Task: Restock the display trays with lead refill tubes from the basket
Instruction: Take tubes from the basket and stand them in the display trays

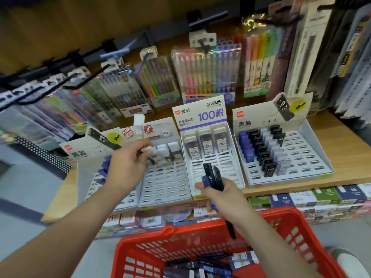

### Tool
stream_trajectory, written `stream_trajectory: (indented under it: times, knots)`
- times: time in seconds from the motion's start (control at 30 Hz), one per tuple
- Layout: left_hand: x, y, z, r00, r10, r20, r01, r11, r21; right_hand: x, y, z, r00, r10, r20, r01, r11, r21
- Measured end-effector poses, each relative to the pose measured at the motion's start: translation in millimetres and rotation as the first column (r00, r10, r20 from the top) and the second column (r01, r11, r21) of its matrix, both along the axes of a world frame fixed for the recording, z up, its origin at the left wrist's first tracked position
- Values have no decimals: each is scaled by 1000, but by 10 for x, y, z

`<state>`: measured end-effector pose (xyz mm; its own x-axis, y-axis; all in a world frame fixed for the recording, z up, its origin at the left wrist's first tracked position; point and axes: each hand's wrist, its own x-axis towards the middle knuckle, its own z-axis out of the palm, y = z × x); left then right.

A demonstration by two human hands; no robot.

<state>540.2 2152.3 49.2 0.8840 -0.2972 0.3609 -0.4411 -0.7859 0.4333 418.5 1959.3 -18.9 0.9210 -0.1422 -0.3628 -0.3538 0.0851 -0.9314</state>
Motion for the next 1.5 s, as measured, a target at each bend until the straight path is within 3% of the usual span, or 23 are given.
stream_trajectory:
  times: [0.17, 0.33, 0.63, 0.83, 1.07, 1.17, 1.23, 1.3, 1.37, 1.43, 1.5]
  knots:
    - [8, -110, -114, 994, -110, 30, 111, 993, -39, 15, 154, -57, 999, -10, 40, 12, 999, -44]
    - [47, -220, -186, 977, -193, 90, 186, 979, 79, 4, 173, -52, 999, -16, 43, 18, 999, -38]
    - [126, -343, -180, 973, -223, -61, 231, 953, 194, 12, 166, -60, 998, -50, 24, 49, 998, 32]
    - [163, -441, -184, 997, -63, 34, 56, 983, 176, 24, 158, -47, 998, -66, 10, 66, 997, 46]
    - [241, -383, -273, 976, -115, 187, 58, 955, 290, 63, 124, -59, 990, -119, -74, 133, 963, 236]
    - [120, -407, -188, 996, -50, 69, 32, 971, 237, 78, 124, 30, 972, -185, -147, 235, 826, 512]
    - [-113, -446, -102, 982, -17, -190, 34, 996, 86, 98, 115, 112, 950, -238, -204, 312, 667, 676]
    - [-464, -487, -39, 825, -97, -557, 12, 988, -154, 131, 104, 190, 927, -295, -230, 362, 548, 754]
    - [-801, -483, -24, 604, -232, -763, -47, 945, -325, 163, 123, 248, 911, -339, -235, 384, 486, 785]
    - [-1018, -466, -49, 536, -311, -785, -57, 915, -400, 171, 176, 285, 910, -345, -229, 378, 468, 799]
    - [-1126, -455, -76, 557, -321, -766, -97, 891, -444, 164, 239, 310, 918, -331, -220, 363, 473, 802]
